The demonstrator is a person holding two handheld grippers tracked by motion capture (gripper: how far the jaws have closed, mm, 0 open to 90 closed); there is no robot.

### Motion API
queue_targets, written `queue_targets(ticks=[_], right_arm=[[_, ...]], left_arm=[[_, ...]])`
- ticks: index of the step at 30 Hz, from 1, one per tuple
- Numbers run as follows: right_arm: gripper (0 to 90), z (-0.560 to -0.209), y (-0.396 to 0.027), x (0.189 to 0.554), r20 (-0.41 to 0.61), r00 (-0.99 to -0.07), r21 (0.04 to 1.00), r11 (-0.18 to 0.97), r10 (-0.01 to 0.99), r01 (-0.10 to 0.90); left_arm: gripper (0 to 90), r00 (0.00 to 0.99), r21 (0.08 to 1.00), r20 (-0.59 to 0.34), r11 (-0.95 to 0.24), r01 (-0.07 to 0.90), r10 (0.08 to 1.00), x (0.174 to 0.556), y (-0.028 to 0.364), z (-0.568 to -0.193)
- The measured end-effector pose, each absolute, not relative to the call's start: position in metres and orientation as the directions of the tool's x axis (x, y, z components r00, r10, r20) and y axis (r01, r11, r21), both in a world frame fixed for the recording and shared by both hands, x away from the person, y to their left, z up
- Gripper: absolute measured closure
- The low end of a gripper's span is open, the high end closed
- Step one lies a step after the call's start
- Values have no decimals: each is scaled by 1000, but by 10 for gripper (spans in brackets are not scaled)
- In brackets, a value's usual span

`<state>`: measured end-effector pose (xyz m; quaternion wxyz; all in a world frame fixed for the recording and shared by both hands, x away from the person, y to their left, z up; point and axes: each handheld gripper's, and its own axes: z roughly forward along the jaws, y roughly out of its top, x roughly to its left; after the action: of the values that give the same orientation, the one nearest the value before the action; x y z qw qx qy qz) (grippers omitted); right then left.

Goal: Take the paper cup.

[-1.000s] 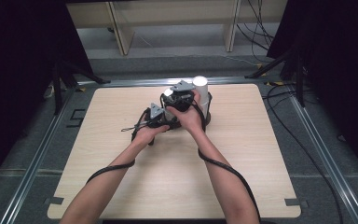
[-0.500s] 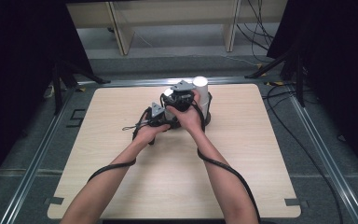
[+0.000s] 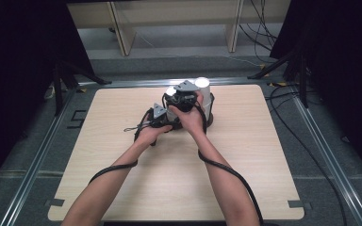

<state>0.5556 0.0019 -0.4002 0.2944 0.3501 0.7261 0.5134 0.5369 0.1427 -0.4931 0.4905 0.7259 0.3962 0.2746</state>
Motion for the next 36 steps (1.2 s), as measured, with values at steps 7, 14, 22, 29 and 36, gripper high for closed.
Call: queue_targets(ticks=[7, 14, 22, 29, 36], right_arm=[[355, -395, 0, 554, -59, -587, 957, 213, 807, 197], [355, -381, -2, 549, -54, -582, 969, 183, 811, 166], [355, -367, -8, 543, -51, -582, 977, 161, 812, 140], [355, -359, -10, 540, -58, -583, 984, 145, 811, 105], [355, -346, -15, 535, -33, -585, 989, 110, 811, 96]], left_arm=[[254, 536, 929, 13, -208, 305, 844, 537, 143, -493], [255, 545, 918, 45, -250, 309, 837, 537, 145, -492], [256, 540, 918, 41, -245, 311, 840, 536, 144, -492], [257, 536, 920, 37, -239, 312, 843, 536, 144, -493], [264, 542, 917, 57, -258, 304, 839, 536, 144, -493]])
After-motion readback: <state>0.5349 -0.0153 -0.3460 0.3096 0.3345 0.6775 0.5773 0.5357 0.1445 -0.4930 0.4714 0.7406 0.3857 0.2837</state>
